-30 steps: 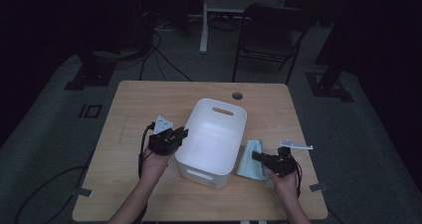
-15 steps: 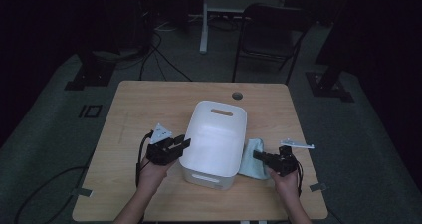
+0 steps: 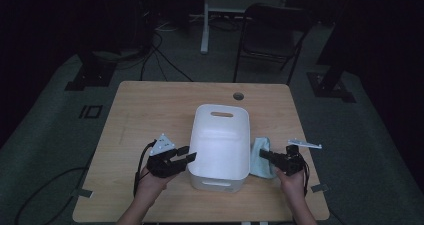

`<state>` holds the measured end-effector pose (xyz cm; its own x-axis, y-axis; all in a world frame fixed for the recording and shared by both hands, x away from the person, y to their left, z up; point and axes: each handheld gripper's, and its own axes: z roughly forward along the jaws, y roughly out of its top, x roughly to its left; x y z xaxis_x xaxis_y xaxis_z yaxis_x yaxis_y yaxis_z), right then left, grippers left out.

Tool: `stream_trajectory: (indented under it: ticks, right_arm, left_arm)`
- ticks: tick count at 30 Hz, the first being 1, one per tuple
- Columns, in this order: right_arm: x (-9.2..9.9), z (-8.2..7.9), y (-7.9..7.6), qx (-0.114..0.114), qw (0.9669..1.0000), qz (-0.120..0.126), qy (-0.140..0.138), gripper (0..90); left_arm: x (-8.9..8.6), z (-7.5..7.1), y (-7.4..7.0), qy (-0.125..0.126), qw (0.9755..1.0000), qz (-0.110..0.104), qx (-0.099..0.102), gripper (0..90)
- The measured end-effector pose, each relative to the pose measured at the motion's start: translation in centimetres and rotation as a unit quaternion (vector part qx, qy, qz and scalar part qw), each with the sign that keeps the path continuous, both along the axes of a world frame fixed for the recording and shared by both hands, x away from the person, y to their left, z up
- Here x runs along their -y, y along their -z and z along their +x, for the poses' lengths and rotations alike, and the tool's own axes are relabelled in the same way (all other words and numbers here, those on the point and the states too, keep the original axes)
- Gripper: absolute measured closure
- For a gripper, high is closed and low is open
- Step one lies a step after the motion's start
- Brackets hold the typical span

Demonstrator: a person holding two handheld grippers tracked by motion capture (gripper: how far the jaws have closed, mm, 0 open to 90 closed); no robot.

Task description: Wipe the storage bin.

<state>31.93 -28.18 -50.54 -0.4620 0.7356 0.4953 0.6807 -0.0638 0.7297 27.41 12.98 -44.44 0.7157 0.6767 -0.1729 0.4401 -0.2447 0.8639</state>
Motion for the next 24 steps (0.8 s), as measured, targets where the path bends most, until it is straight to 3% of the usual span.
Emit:
stream_trajectory:
  ticks: [5,10,16,19,24]
  right_arm:
    - [0.5,0.1,0.1,-0.004,1.0000,0.001,0.005,83.7]
    - [0.8,-0.1,-0.1,0.002,1.0000,-0.003,0.005,83.7]
    - [1.2,-0.4,-0.2,0.008,0.9999,-0.008,0.002,83.8]
    - [1.4,-0.5,-0.2,0.012,0.9999,-0.009,0.006,83.7]
    - [1.6,-0.5,-0.3,0.019,0.9998,-0.007,0.005,83.7]
  left_arm:
    - [0.1,-0.1,0.0,0.014,0.9999,-0.006,0.001,57.9]
    - [-0.3,0.7,-0.3,0.005,1.0000,-0.003,0.002,55.9]
    - [-0.6,2.4,-0.7,-0.004,0.9999,-0.008,0.004,51.8]
    - [-0.6,3.5,-1.0,-0.014,0.9997,-0.021,0.003,48.1]
    - [-0.6,5.2,-1.8,-0.018,0.9994,-0.015,0.024,46.6]
